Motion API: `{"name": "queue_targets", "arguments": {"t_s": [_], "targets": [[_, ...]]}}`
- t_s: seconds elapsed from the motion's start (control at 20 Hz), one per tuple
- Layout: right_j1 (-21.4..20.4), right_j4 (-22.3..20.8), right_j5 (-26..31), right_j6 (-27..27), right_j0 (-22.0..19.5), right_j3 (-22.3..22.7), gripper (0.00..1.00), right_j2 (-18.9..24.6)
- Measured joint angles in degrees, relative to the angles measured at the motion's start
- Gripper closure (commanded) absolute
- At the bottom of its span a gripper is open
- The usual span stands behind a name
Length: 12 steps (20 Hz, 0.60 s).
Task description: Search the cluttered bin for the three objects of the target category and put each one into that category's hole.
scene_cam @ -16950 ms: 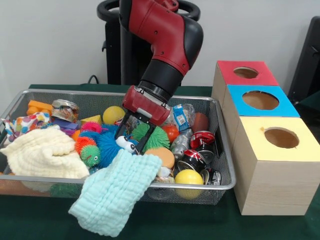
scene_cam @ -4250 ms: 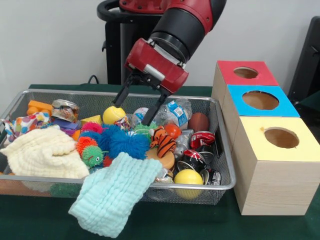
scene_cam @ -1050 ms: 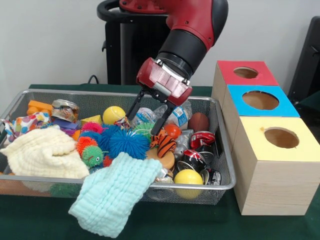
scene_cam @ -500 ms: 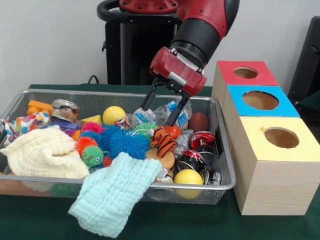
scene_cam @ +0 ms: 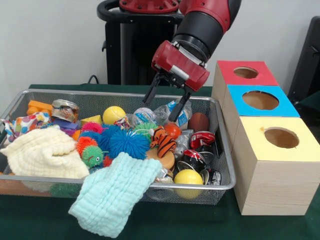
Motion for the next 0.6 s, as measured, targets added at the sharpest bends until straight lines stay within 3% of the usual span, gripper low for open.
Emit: {"name": "queue_targets", "arguments": {"t_s": [0.6], "targets": [[6.1,1.6,-2.9,0.0,0.1,0.2,0.0,0.0]]}}
